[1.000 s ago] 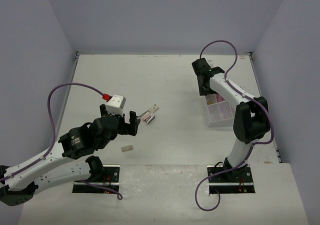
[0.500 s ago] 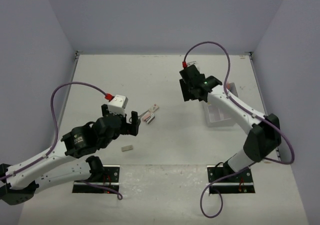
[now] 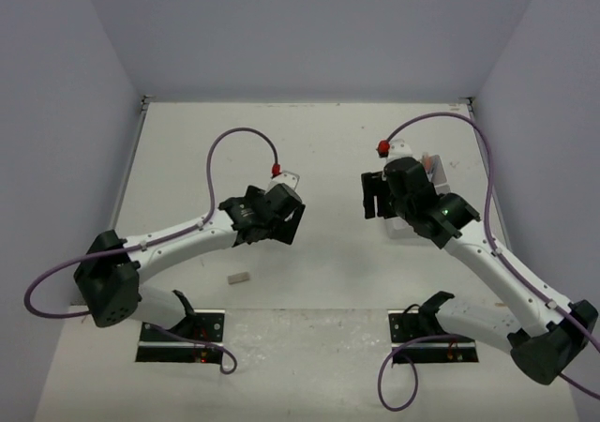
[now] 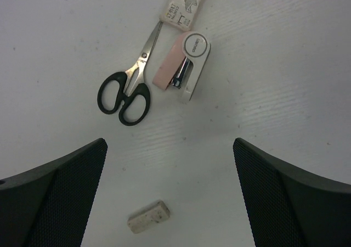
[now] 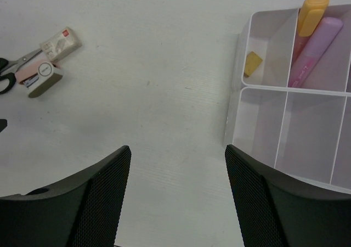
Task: Sort the stationery into containers
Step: Pick up the pen from the center of the board, then place the pen in the storage box.
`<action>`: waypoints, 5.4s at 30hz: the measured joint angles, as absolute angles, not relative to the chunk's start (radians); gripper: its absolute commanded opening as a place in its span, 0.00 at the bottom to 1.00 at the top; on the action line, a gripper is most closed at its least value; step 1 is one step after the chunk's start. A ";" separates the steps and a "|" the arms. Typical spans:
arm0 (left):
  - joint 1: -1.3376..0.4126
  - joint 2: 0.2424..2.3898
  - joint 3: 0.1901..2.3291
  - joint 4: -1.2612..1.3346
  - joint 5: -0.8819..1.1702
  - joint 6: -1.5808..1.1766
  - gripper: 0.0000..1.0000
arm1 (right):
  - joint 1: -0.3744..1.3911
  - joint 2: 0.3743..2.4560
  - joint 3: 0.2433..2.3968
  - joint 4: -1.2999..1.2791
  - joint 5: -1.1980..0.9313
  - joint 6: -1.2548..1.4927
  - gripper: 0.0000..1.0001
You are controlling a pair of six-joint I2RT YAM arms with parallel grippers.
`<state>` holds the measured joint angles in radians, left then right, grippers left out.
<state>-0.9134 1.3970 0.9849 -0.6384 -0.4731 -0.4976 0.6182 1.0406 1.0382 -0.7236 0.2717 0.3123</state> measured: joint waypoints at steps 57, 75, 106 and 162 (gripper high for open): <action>-0.682 1.946 1.303 -0.492 -0.111 -0.205 0.00 | 0.616 0.832 0.931 -0.547 0.060 0.348 0.63; -0.938 1.440 0.846 0.244 0.017 -0.199 0.00 | 0.604 0.775 0.963 -0.573 -0.036 0.495 0.55; -0.971 1.328 0.669 0.583 0.239 -0.193 0.00 | 0.604 0.948 0.914 -0.495 -0.244 0.565 0.00; -0.976 0.814 0.855 -0.594 -0.355 -0.482 1.00 | 0.222 1.139 0.885 -0.562 0.553 -0.051 0.64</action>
<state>-0.9756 0.8139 0.8547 -0.5943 -0.3553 -0.4816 0.2222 1.1386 0.8852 -0.5616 0.5534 -0.0506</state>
